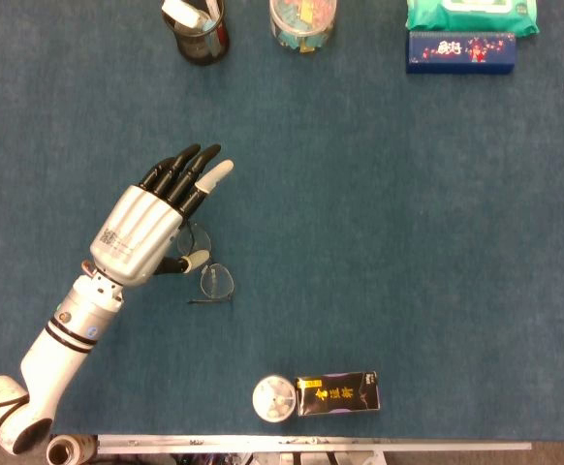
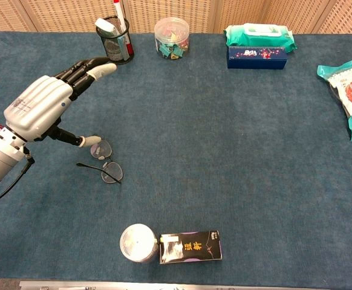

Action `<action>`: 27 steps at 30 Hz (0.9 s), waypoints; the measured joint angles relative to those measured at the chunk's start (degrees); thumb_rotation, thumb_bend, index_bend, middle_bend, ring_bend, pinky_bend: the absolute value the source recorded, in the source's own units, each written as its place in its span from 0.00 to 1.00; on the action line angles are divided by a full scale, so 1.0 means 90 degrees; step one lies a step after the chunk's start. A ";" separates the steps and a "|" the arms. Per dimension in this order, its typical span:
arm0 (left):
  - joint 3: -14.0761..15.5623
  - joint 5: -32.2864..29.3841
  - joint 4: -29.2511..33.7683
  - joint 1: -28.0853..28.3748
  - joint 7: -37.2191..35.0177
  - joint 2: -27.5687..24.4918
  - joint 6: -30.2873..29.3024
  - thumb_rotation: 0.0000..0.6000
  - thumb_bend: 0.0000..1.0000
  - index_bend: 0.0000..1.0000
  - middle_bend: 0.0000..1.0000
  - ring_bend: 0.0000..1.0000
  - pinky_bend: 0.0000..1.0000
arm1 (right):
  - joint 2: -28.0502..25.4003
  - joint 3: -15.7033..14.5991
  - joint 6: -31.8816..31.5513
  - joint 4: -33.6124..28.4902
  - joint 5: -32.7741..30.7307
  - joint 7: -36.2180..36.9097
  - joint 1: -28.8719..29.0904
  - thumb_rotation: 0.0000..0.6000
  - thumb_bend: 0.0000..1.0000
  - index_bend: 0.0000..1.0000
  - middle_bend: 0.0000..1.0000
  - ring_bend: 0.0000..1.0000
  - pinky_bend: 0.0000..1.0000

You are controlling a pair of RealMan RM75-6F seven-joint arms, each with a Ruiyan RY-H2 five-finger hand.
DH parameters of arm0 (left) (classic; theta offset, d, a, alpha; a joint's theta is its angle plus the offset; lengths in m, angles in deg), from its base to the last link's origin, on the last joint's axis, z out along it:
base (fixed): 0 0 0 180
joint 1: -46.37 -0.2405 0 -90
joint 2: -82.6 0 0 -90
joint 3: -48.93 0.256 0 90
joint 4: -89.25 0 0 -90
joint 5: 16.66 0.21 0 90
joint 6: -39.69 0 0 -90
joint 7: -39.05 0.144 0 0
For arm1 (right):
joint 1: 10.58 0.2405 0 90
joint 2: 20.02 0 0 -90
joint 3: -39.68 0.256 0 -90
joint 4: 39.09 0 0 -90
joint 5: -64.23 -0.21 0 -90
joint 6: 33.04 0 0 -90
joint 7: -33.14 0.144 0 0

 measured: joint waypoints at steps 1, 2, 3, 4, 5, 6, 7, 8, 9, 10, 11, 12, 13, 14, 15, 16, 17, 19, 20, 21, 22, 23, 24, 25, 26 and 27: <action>0.0010 0.0003 -0.0003 -0.0004 -0.0005 0.0009 -0.0002 1.00 0.08 0.00 0.00 0.01 0.17 | 0.0000 0.0000 0.0001 0.0001 -0.0001 0.0002 -0.0001 1.00 0.21 0.29 0.42 0.31 0.30; 0.0022 0.0007 -0.0008 -0.0009 -0.0012 0.0022 -0.0003 1.00 0.08 0.00 0.00 0.01 0.17 | 0.0000 -0.0001 0.0002 0.0001 -0.0001 0.0000 -0.0001 1.00 0.21 0.29 0.42 0.31 0.30; 0.0030 0.0011 -0.0015 -0.0013 -0.0015 0.0032 -0.0004 1.00 0.08 0.00 0.00 0.01 0.17 | 0.0000 -0.0001 0.0003 0.0000 -0.0001 -0.0002 0.0000 1.00 0.21 0.29 0.42 0.31 0.30; 0.0039 0.0015 -0.0020 -0.0016 -0.0017 0.0042 -0.0005 1.00 0.08 0.00 0.00 0.01 0.17 | -0.0001 0.0000 0.0003 0.0000 -0.0002 -0.0002 0.0000 1.00 0.21 0.29 0.42 0.31 0.30; 0.0048 0.0019 -0.0028 -0.0020 -0.0021 0.0057 -0.0005 1.00 0.08 0.00 0.00 0.01 0.17 | -0.0003 0.0000 0.0001 0.0000 -0.0003 0.0002 -0.0002 1.00 0.21 0.29 0.42 0.31 0.30; 0.0053 0.0020 -0.0035 -0.0022 -0.0026 0.0068 -0.0004 1.00 0.08 0.00 0.00 0.01 0.17 | -0.0004 0.0001 -0.0001 0.0000 -0.0003 0.0004 -0.0003 1.00 0.21 0.29 0.42 0.31 0.30; 0.0057 0.0021 -0.0041 -0.0022 -0.0029 0.0079 -0.0002 1.00 0.08 0.00 0.00 0.01 0.17 | -0.0005 0.0002 -0.0003 -0.0002 -0.0007 0.0006 -0.0005 1.00 0.21 0.29 0.42 0.31 0.30; 0.0061 0.0023 -0.0049 -0.0022 -0.0034 0.0092 0.0003 1.00 0.08 0.00 0.00 0.01 0.17 | -0.0007 0.0004 -0.0006 -0.0002 -0.0009 0.0010 -0.0006 1.00 0.21 0.29 0.42 0.31 0.30; 0.0063 0.0024 -0.0056 -0.0019 -0.0037 0.0100 0.0008 1.00 0.08 0.00 0.00 0.01 0.17 | -0.0009 0.0006 -0.0009 -0.0003 -0.0010 0.0014 -0.0007 1.00 0.21 0.29 0.42 0.31 0.30; 0.0064 0.0024 -0.0061 -0.0017 -0.0042 0.0107 0.0014 1.00 0.08 0.00 0.00 0.01 0.17 | -0.0010 0.0007 -0.0012 -0.0004 -0.0009 0.0016 -0.0008 1.00 0.21 0.29 0.42 0.31 0.30; 0.0067 0.0023 -0.0063 -0.0014 -0.0049 0.0116 0.0022 1.00 0.08 0.00 0.00 0.01 0.17 | -0.0012 0.0008 -0.0018 -0.0003 -0.0009 0.0020 -0.0011 1.00 0.21 0.29 0.42 0.31 0.30; 0.0071 0.0024 -0.0064 -0.0013 -0.0058 0.0123 0.0026 1.00 0.08 0.00 0.00 0.01 0.17 | -0.0014 0.0009 -0.0021 -0.0003 -0.0009 0.0025 -0.0012 1.00 0.21 0.29 0.42 0.31 0.30; 0.0077 0.0025 -0.0065 -0.0012 -0.0064 0.0130 0.0032 1.00 0.08 0.00 0.00 0.01 0.17 | -0.0015 0.0010 -0.0023 -0.0003 -0.0010 0.0028 -0.0013 1.00 0.21 0.29 0.42 0.31 0.30; 0.0084 0.0027 -0.0065 -0.0012 -0.0067 0.0141 0.0036 1.00 0.08 0.00 0.00 0.01 0.17 | -0.0018 0.0010 -0.0025 -0.0004 -0.0009 0.0031 -0.0015 1.00 0.21 0.29 0.42 0.31 0.30; 0.0091 0.0030 -0.0067 -0.0013 -0.0069 0.0150 0.0039 1.00 0.08 0.00 0.00 0.01 0.17 | -0.0020 0.0011 -0.0027 -0.0005 -0.0009 0.0034 -0.0015 1.00 0.21 0.29 0.42 0.31 0.30; 0.0101 0.0034 -0.0068 -0.0014 -0.0071 0.0160 0.0042 1.00 0.08 0.00 0.00 0.01 0.17 | -0.0021 0.0012 -0.0027 -0.0006 -0.0008 0.0036 -0.0015 1.00 0.21 0.29 0.42 0.31 0.30; 0.0117 0.0044 -0.0073 -0.0015 -0.0072 0.0174 0.0047 1.00 0.08 0.00 0.00 0.01 0.17 | -0.0023 0.0011 -0.0031 -0.0007 -0.0006 0.0038 -0.0017 1.00 0.21 0.29 0.42 0.31 0.30; 0.0136 0.0054 -0.0082 -0.0017 -0.0073 0.0198 0.0057 1.00 0.08 0.00 0.00 0.01 0.17 | -0.0026 0.0010 -0.0039 -0.0009 -0.0003 0.0043 -0.0021 1.00 0.21 0.29 0.42 0.31 0.30; 0.0146 0.0059 -0.0087 -0.0018 -0.0080 0.0213 0.0064 1.00 0.08 0.00 0.00 0.01 0.17 | -0.0027 0.0010 -0.0046 -0.0010 0.0000 0.0045 -0.0024 1.00 0.21 0.29 0.42 0.31 0.30; 0.0154 0.0062 -0.0092 -0.0018 -0.0085 0.0225 0.0070 1.00 0.08 0.00 0.00 0.01 0.17 | -0.0028 0.0012 -0.0052 -0.0011 0.0002 0.0047 -0.0025 1.00 0.21 0.29 0.42 0.31 0.30; 0.0162 0.0066 -0.0097 -0.0017 -0.0090 0.0236 0.0076 1.00 0.08 0.00 0.00 0.01 0.17 | -0.0030 0.0012 -0.0057 -0.0012 0.0003 0.0049 -0.0028 1.00 0.21 0.29 0.42 0.31 0.30; 0.0170 0.0071 -0.0107 -0.0016 -0.0094 0.0251 0.0082 1.00 0.08 0.00 0.00 0.01 0.17 | -0.0031 0.0013 -0.0062 -0.0013 0.0005 0.0055 -0.0030 1.00 0.21 0.29 0.42 0.31 0.30; 0.0176 0.0075 -0.0116 -0.0016 -0.0096 0.0262 0.0086 1.00 0.08 0.00 0.00 0.01 0.17 | -0.0032 0.0013 -0.0067 -0.0013 0.0007 0.0058 -0.0032 1.00 0.21 0.29 0.42 0.31 0.30; 0.0181 0.0076 -0.0125 -0.0016 -0.0098 0.0274 0.0092 1.00 0.08 0.00 0.00 0.01 0.17 | -0.0034 0.0015 -0.0068 -0.0013 0.0007 0.0060 -0.0032 1.00 0.21 0.29 0.42 0.31 0.30; 0.0192 0.0081 -0.0131 -0.0017 -0.0099 0.0285 0.0096 1.00 0.08 0.00 0.00 0.01 0.17 | -0.0036 0.0015 -0.0068 -0.0012 0.0004 0.0064 -0.0033 1.00 0.21 0.29 0.42 0.31 0.30; 0.0198 0.0086 -0.0134 -0.0021 -0.0098 0.0291 0.0093 1.00 0.08 0.00 0.00 0.01 0.17 | -0.0037 0.0015 -0.0067 -0.0012 0.0003 0.0066 -0.0034 1.00 0.21 0.29 0.42 0.31 0.30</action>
